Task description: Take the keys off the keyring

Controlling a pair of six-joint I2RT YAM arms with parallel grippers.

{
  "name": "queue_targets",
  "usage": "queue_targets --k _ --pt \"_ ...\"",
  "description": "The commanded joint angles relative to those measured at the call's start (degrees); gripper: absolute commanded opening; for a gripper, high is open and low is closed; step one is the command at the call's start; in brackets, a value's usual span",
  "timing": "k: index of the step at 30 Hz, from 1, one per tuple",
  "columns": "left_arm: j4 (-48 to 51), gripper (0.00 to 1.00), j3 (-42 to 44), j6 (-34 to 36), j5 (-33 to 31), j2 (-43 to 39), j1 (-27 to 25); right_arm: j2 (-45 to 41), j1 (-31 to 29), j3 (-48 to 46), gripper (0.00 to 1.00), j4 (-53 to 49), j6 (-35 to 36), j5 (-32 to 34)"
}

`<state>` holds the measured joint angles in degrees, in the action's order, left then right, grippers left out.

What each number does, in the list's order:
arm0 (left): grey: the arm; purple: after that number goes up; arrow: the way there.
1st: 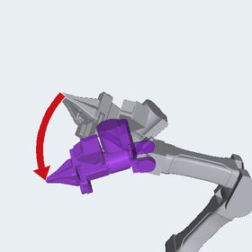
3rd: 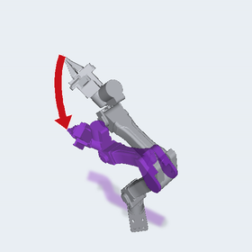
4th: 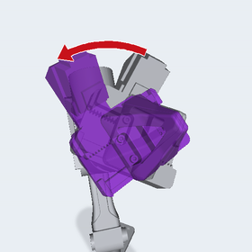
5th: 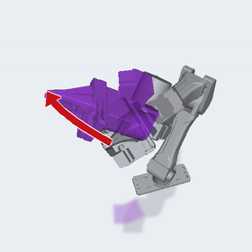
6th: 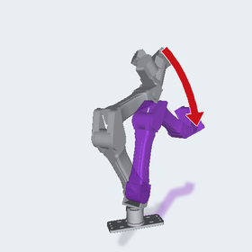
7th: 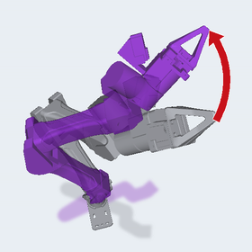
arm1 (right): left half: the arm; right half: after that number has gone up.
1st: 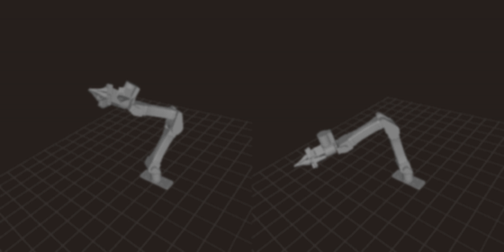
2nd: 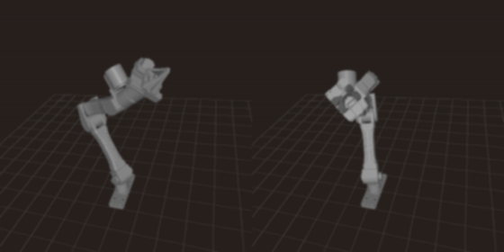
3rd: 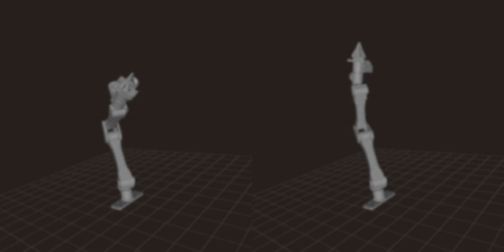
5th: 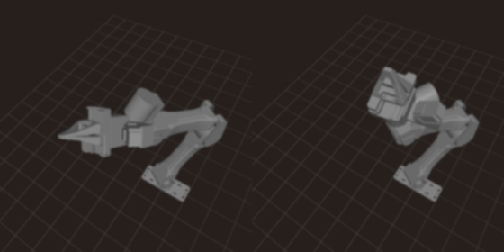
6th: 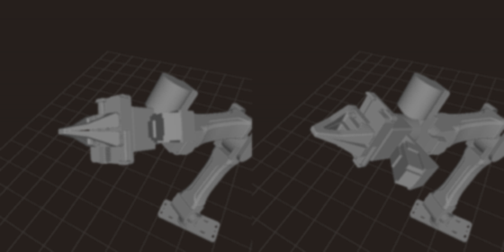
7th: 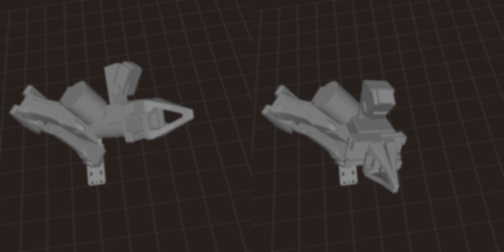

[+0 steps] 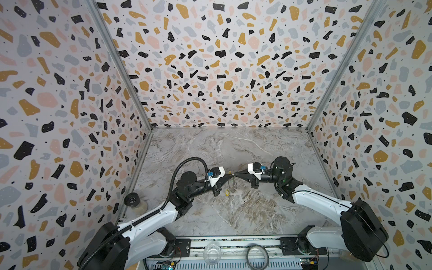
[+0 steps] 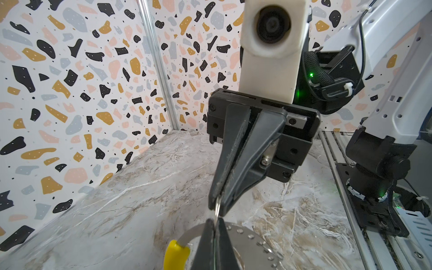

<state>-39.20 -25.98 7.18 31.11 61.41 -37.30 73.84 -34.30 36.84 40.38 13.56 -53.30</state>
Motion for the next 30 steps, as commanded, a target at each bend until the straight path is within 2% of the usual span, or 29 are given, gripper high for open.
queue_targets --k 1,4,7,10,17,27,30 --pt "4.4 0.00 -4.4 4.2 1.0 -0.8 -0.2 -3.2 1.0 0.4 0.25 -4.9 4.4 2.3" --pt "16.6 0.00 -8.8 10.3 0.7 -1.0 -0.2 -7.1 3.4 0.5 0.36 -11.8 10.3 5.1" --pt "28.0 0.00 -12.9 15.5 0.5 -0.9 -0.2 -9.6 4.4 2.7 0.39 -23.7 19.2 8.6" --pt "33.5 0.00 -15.5 18.1 0.3 -0.2 -0.2 -10.2 4.4 5.3 0.39 -31.6 24.5 9.8" --pt "43.4 0.00 -22.1 22.3 0.8 4.1 -0.2 -10.0 2.4 6.2 0.35 -30.9 23.9 8.6" --pt "45.8 0.00 -24.6 23.2 0.1 5.5 -0.4 -7.7 0.0 6.3 0.25 -30.0 22.6 6.8" --pt "46.5 0.00 -24.8 23.7 -0.2 5.5 -0.6 -6.6 -0.6 6.3 0.23 -28.7 21.6 8.4"
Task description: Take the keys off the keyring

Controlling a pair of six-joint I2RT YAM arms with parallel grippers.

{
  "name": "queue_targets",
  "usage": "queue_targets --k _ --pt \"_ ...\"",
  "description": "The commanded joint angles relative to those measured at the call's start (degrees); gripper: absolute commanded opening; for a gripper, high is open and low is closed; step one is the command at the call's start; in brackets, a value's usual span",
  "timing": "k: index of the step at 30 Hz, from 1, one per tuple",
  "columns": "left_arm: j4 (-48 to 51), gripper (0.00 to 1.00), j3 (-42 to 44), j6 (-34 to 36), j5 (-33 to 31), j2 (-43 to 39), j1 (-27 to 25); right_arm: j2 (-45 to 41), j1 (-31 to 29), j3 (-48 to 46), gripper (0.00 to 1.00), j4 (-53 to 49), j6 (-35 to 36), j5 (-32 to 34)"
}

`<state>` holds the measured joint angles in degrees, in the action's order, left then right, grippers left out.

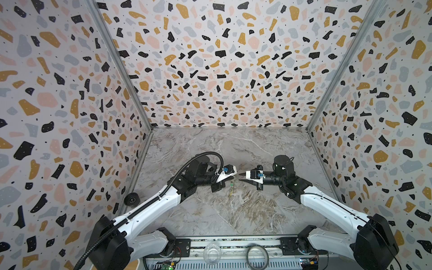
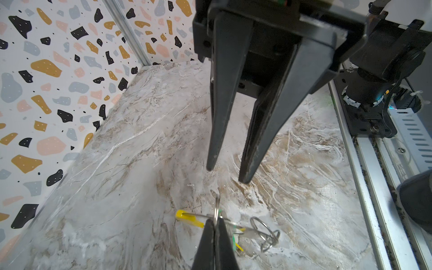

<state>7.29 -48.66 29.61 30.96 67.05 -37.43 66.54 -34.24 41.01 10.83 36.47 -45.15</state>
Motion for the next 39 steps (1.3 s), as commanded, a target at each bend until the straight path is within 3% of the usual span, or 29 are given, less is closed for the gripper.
queue_targets --k 1,14,22,35,39 --pt "0.2 0.00 -2.1 1.4 -0.1 -0.3 -0.5 1.0 -0.7 2.2 0.22 0.9 -1.7 0.4" --pt "-0.6 0.00 -1.4 1.4 -0.1 -0.5 -0.9 3.3 -1.6 1.9 0.17 5.4 -5.8 -1.6" --pt "-0.9 0.00 -1.0 1.5 -0.2 -0.7 -1.1 4.3 -1.7 1.6 0.07 6.4 -7.0 -1.8" --pt "-0.9 0.00 -0.8 1.9 0.5 -0.6 -1.1 5.2 -2.1 2.2 0.09 5.8 -6.7 -1.3" --pt "-1.4 0.00 -0.6 1.9 0.4 -0.6 -1.1 5.2 -2.1 1.9 0.02 6.5 -7.2 -1.7"
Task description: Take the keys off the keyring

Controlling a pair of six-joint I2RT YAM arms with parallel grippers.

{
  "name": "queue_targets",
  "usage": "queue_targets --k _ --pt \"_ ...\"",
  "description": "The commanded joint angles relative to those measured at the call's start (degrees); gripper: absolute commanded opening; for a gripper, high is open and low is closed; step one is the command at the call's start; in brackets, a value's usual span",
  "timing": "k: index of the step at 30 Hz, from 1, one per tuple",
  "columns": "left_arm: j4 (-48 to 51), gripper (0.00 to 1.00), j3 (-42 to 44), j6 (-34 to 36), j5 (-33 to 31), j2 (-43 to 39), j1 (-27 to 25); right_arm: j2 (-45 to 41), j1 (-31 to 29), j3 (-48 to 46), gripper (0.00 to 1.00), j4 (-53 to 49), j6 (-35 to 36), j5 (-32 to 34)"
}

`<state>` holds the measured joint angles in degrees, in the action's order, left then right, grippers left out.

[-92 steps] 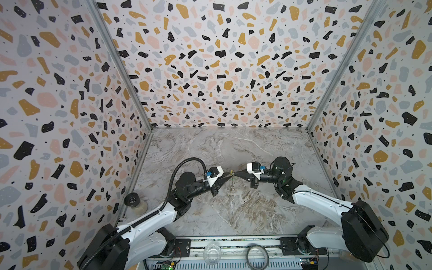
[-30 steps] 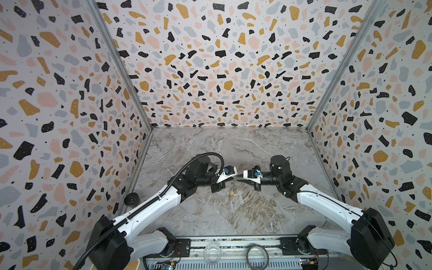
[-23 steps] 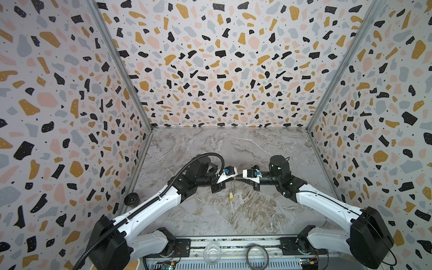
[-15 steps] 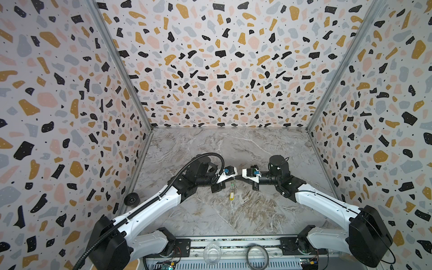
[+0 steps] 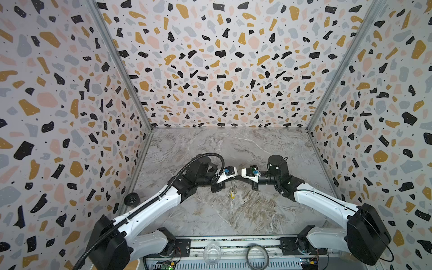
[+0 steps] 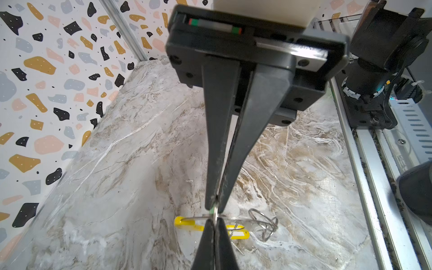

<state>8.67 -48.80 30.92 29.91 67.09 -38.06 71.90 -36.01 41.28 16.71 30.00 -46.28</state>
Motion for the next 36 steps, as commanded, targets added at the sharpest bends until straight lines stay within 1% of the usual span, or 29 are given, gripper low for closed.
queue_targets --k 1,3,4,5,7,8,12,17,19,24,30,36 --pt "-3.0 0.00 -0.3 0.5 1.5 -0.7 -0.4 -0.2 -0.3 1.5 0.00 0.7 -0.7 -0.7" --pt "-3.8 0.00 0.2 0.3 0.8 -1.1 -0.4 -0.7 -0.2 1.1 0.00 1.9 -1.2 -0.6" --pt "-4.5 0.09 0.7 -0.3 0.0 -1.6 -0.4 -1.2 -0.2 0.6 0.00 3.1 -2.0 -0.4" --pt "-5.8 0.15 1.6 -1.5 -0.7 -2.3 -0.2 -1.6 -0.1 -0.1 0.00 4.4 -2.8 -0.5" --pt "-9.0 0.20 3.8 -3.5 -0.3 -4.0 0.6 -2.2 0.2 -1.3 0.00 7.4 -4.9 -0.8" --pt "-11.7 0.21 5.4 -5.3 0.3 -5.0 0.9 -2.3 0.5 -1.9 0.00 9.1 -6.0 -1.2" --pt "-25.3 0.21 12.6 -12.0 0.9 -9.0 1.3 -2.4 0.8 -3.6 0.00 14.5 -10.0 -3.0" --pt "-36.2 0.21 18.8 -18.2 0.3 -12.2 1.3 -2.5 1.9 -6.1 0.00 22.9 -15.2 -4.9" --pt "-38.3 0.21 19.8 -19.4 0.6 -12.2 1.3 -2.3 2.1 -6.5 0.00 24.8 -16.4 -5.8" --pt "-43.2 0.20 21.7 -22.5 1.4 -12.1 1.3 -1.7 2.4 -6.4 0.00 25.9 -17.4 -7.3" --pt "-43.8 0.20 21.1 -23.1 3.1 -10.1 1.3 -1.1 2.4 -6.5 0.00 28.6 -19.1 -8.8" --pt "-45.0 0.18 20.1 -23.4 4.7 -8.1 1.2 -0.7 2.4 -6.3 0.00 28.7 -19.6 -9.0"
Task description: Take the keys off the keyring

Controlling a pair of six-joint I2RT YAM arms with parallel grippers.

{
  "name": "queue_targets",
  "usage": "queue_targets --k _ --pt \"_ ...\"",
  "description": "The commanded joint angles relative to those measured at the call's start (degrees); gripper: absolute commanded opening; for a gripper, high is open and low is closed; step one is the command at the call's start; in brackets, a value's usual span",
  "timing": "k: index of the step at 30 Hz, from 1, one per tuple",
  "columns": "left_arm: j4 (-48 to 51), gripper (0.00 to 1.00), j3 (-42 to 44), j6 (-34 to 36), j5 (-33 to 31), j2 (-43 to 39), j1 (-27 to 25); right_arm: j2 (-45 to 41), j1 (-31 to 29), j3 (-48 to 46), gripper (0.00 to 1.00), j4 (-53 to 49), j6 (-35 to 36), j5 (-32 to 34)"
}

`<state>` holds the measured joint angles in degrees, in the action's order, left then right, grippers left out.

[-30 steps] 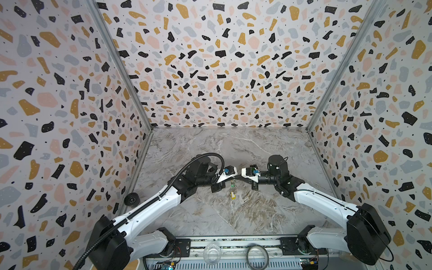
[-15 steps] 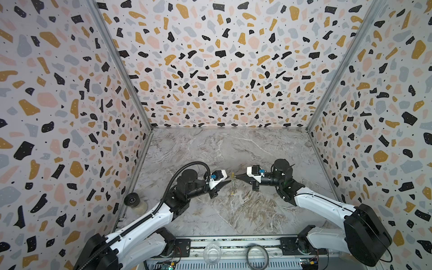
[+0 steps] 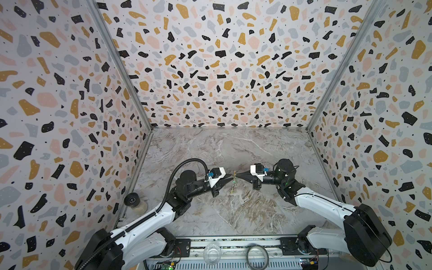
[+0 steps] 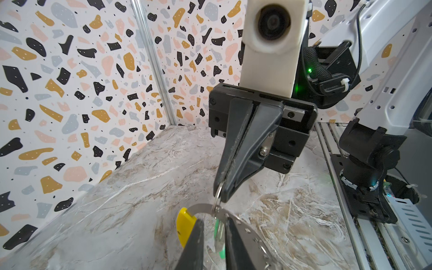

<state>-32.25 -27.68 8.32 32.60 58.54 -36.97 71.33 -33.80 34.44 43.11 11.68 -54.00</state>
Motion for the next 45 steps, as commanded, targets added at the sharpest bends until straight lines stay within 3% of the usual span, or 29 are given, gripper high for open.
queue_targets --k 1,23,30,34,37,45 --pt "-4.3 0.18 -1.1 -0.9 2.2 0.9 0.1 -0.1 0.2 0.6 0.00 2.2 -1.3 -1.3" --pt "-5.3 0.13 -2.0 -1.0 3.8 1.6 0.0 1.1 -0.4 1.5 0.00 0.9 -1.6 -1.8" --pt "-4.7 0.00 -2.1 -0.6 3.8 1.6 0.0 1.6 -0.5 2.1 0.00 1.0 -1.7 -2.3" --pt "-3.0 0.00 -2.5 0.4 3.6 1.1 0.0 0.9 -0.2 2.1 0.12 0.6 -1.3 -1.7" --pt "0.8 0.00 -3.7 2.8 3.2 0.4 0.0 -1.9 1.6 1.9 0.27 -2.9 1.6 0.7" --pt "11.2 0.00 -8.1 9.0 3.4 0.5 0.0 -6.1 4.7 0.4 0.36 -16.7 9.6 4.2"
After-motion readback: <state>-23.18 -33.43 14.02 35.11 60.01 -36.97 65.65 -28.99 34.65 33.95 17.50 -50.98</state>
